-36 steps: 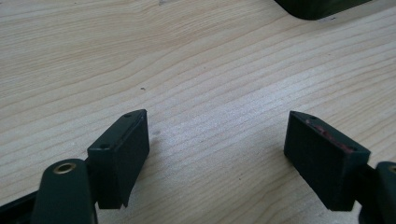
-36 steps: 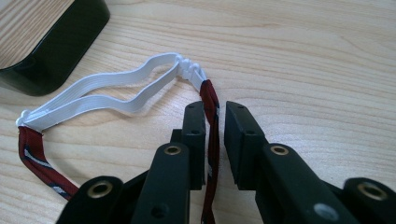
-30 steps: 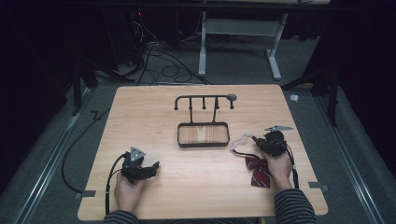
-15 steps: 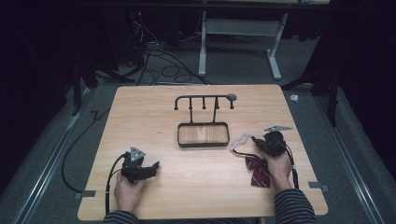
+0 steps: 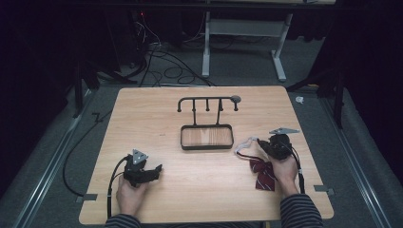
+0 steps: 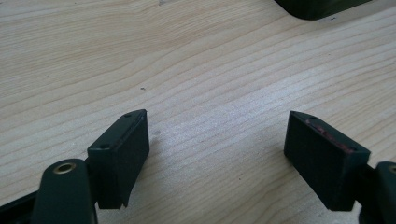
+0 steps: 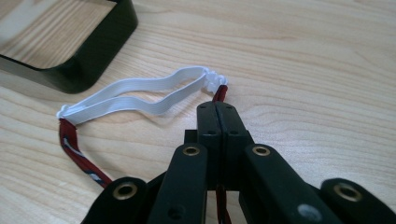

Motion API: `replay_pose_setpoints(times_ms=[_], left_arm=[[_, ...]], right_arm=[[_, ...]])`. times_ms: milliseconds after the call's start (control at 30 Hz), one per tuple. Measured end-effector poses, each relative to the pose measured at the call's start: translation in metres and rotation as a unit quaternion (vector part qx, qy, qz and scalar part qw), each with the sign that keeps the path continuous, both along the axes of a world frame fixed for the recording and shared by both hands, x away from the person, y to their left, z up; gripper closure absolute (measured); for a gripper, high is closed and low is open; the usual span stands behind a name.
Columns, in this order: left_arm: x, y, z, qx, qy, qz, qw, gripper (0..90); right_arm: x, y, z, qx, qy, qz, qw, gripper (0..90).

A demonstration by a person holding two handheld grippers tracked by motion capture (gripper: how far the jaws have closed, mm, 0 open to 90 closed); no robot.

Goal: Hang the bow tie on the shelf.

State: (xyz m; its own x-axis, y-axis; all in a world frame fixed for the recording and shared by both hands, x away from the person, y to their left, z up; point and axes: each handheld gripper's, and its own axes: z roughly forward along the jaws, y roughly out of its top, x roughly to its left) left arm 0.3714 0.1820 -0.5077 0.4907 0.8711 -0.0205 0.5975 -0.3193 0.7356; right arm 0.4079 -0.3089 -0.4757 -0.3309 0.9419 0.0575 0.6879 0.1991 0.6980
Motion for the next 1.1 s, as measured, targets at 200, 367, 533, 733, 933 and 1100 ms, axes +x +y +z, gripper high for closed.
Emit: replay_pose_setpoints(times_ms=[200,367,533,733,933,1100], left_arm=[[0.000,0.000,0.000,0.000,0.000,0.000,1.0000,22.7],[0.000,0.000,0.000,0.000,0.000,0.000,1.0000,22.8],[0.000,0.000,0.000,0.000,0.000,0.000,1.0000,22.8],[0.000,0.000,0.000,0.000,0.000,0.000,1.0000,22.8],[0.000,0.000,0.000,0.000,0.000,0.000,1.0000,22.8],[0.000,0.000,0.000,0.000,0.000,0.000,1.0000,22.7]], right_arm=[[-0.008,0.004,0.009,-0.008,-0.018,0.011,0.9997,90.0],[-0.016,0.004,0.018,-0.006,-0.034,0.018,0.9992,90.0],[-0.024,0.007,0.033,-0.006,-0.057,0.031,0.9979,90.0],[-0.031,0.013,0.047,-0.007,-0.078,0.043,0.9960,90.0],[-0.038,0.021,0.064,-0.012,-0.100,0.064,0.9929,90.0],[-0.042,0.029,0.076,-0.016,-0.116,0.080,0.9898,90.0]])
